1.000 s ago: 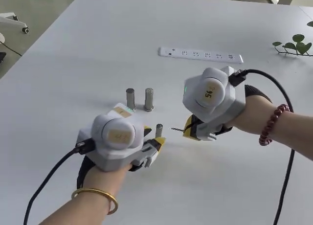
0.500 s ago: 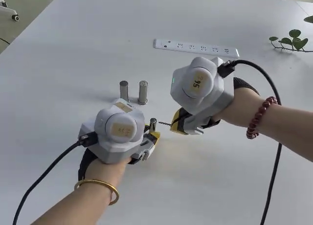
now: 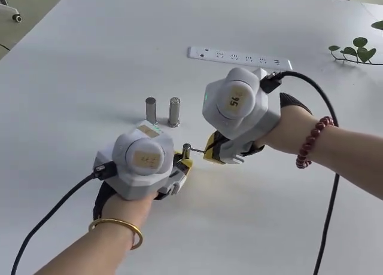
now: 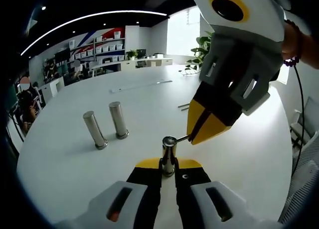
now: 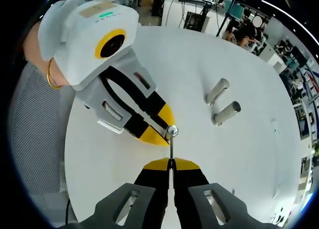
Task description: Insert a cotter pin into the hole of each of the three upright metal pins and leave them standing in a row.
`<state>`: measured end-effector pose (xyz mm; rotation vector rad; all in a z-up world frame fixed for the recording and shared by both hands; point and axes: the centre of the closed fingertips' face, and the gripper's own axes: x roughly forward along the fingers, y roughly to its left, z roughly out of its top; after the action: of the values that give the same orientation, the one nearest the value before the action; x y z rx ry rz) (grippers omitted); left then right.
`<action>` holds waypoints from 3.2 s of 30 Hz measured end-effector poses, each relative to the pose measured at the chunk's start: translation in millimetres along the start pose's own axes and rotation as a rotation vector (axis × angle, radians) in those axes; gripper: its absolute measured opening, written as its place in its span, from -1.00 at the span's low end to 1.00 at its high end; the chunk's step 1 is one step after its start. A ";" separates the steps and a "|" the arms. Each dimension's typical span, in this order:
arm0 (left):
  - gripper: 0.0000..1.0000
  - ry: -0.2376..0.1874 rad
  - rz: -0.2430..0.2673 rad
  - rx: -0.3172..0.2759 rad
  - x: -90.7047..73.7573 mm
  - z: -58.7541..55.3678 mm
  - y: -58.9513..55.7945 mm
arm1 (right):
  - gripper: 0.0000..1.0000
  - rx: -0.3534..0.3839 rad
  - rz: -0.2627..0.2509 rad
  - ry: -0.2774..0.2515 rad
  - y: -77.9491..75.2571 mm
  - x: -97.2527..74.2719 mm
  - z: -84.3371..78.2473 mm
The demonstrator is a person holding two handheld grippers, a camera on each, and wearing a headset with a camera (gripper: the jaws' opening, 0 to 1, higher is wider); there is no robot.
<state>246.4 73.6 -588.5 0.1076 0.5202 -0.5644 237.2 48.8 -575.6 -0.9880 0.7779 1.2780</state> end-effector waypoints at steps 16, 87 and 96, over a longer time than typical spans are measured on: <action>-0.87 -0.020 0.005 0.000 1.1 -1.0 -0.1 | -1.00 -0.094 -0.033 0.023 -1.7 -4.9 5.9; -0.87 -0.048 0.051 0.041 3.9 7.0 20.8 | -1.00 -0.066 -0.083 -0.160 -17.1 -2.7 40.3; -0.87 -0.036 0.065 0.036 1.8 6.9 42.1 | -1.00 -0.068 -0.086 -0.187 -27.4 5.6 56.8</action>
<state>273.2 106.6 -585.2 0.1480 0.4696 -0.5111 261.9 102.8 -553.6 -0.9304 0.5458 1.3083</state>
